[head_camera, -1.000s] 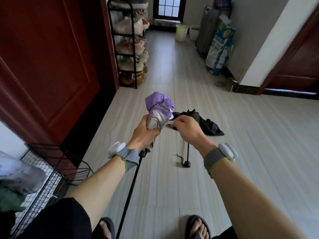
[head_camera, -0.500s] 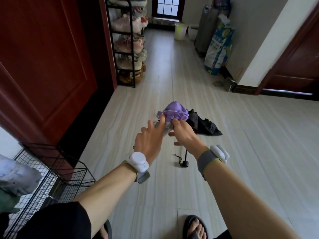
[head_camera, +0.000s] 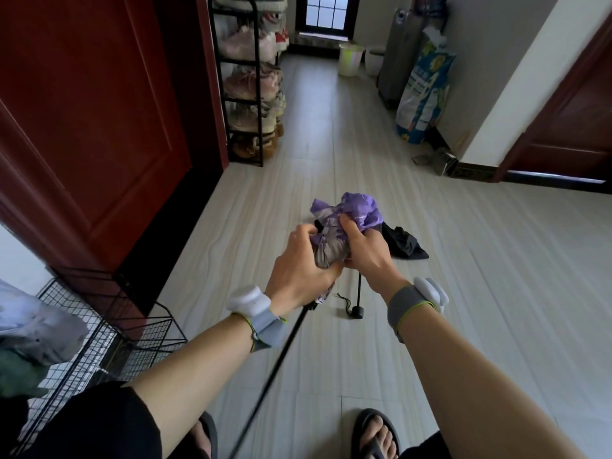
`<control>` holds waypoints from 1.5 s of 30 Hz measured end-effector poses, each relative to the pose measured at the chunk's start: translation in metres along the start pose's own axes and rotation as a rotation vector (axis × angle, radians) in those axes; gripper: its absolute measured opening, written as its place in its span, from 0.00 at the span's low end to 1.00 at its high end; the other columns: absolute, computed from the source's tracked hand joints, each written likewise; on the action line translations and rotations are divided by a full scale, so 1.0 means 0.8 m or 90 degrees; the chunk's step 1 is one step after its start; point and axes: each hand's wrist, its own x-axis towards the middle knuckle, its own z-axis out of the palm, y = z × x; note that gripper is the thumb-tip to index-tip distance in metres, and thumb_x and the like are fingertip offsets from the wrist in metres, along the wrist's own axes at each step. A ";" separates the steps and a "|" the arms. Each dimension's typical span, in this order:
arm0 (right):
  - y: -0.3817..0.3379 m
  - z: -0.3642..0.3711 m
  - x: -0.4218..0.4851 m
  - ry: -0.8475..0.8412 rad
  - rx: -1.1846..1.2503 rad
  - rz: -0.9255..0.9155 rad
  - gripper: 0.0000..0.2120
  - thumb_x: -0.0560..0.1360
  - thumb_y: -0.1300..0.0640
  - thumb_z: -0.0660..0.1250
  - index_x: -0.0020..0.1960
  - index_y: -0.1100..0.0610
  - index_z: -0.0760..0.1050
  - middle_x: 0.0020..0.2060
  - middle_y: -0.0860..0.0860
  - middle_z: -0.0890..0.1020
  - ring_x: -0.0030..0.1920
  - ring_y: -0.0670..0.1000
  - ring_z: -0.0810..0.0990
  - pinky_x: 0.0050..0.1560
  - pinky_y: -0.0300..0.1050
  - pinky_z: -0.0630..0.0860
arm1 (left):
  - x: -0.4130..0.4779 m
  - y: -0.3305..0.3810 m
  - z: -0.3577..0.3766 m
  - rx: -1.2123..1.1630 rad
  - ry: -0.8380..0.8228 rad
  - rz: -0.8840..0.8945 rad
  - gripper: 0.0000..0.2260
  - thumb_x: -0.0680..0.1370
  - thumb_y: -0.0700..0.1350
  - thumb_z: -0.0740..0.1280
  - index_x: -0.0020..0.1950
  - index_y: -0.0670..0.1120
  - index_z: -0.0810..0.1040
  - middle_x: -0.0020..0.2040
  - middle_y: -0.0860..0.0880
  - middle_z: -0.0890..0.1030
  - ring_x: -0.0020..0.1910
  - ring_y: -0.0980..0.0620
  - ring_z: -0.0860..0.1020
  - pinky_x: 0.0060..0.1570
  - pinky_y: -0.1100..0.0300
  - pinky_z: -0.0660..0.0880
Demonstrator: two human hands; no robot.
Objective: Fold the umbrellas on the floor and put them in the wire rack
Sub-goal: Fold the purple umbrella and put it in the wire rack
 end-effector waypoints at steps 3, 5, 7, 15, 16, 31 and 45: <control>-0.005 0.008 -0.006 -0.033 0.030 -0.010 0.27 0.73 0.35 0.64 0.48 0.58 0.85 0.46 0.56 0.88 0.50 0.58 0.87 0.58 0.60 0.82 | 0.019 0.005 -0.014 -0.285 -0.148 -0.087 0.31 0.66 0.56 0.80 0.64 0.49 0.73 0.57 0.48 0.82 0.56 0.49 0.82 0.61 0.48 0.77; -0.013 0.012 -0.011 -0.045 0.052 -0.020 0.26 0.78 0.37 0.63 0.49 0.59 0.85 0.46 0.56 0.88 0.49 0.58 0.87 0.59 0.60 0.81 | 0.021 0.007 -0.015 -0.385 -0.225 -0.068 0.16 0.72 0.43 0.75 0.57 0.39 0.81 0.52 0.39 0.85 0.52 0.41 0.84 0.59 0.43 0.79; -0.014 0.014 -0.014 -0.035 0.014 -0.030 0.29 0.80 0.35 0.60 0.45 0.61 0.82 0.41 0.54 0.86 0.45 0.56 0.85 0.56 0.61 0.82 | 0.019 0.012 -0.018 -0.445 -0.238 -0.116 0.10 0.75 0.35 0.70 0.56 0.36 0.80 0.47 0.39 0.84 0.41 0.42 0.85 0.43 0.49 0.83; -0.008 0.011 -0.019 -0.066 -0.218 -0.093 0.16 0.83 0.53 0.52 0.39 0.56 0.67 0.39 0.53 0.73 0.36 0.54 0.72 0.26 0.42 0.72 | 0.028 -0.006 -0.007 -0.232 -0.083 -0.161 0.22 0.73 0.47 0.70 0.64 0.54 0.66 0.48 0.50 0.81 0.47 0.49 0.80 0.45 0.54 0.77; -0.007 0.012 -0.016 -0.072 -0.237 -0.096 0.14 0.82 0.55 0.53 0.39 0.56 0.67 0.38 0.53 0.73 0.35 0.54 0.73 0.25 0.42 0.72 | 0.028 -0.009 -0.007 -0.200 -0.074 -0.146 0.22 0.75 0.46 0.69 0.66 0.54 0.65 0.49 0.49 0.81 0.46 0.49 0.80 0.43 0.56 0.75; -0.026 0.009 -0.028 -0.083 -0.283 -0.098 0.12 0.77 0.61 0.61 0.41 0.69 0.75 0.26 0.54 0.81 0.29 0.51 0.85 0.33 0.44 0.73 | 0.046 -0.029 0.035 0.109 0.039 -0.100 0.11 0.79 0.42 0.60 0.59 0.45 0.62 0.48 0.44 0.77 0.43 0.40 0.79 0.40 0.49 0.76; -0.011 0.017 -0.023 -0.110 -0.200 -0.027 0.12 0.79 0.56 0.63 0.42 0.58 0.81 0.33 0.55 0.85 0.36 0.57 0.85 0.31 0.40 0.76 | 0.014 -0.050 0.018 0.272 0.011 0.054 0.24 0.77 0.57 0.68 0.67 0.47 0.63 0.52 0.48 0.71 0.40 0.44 0.78 0.37 0.50 0.79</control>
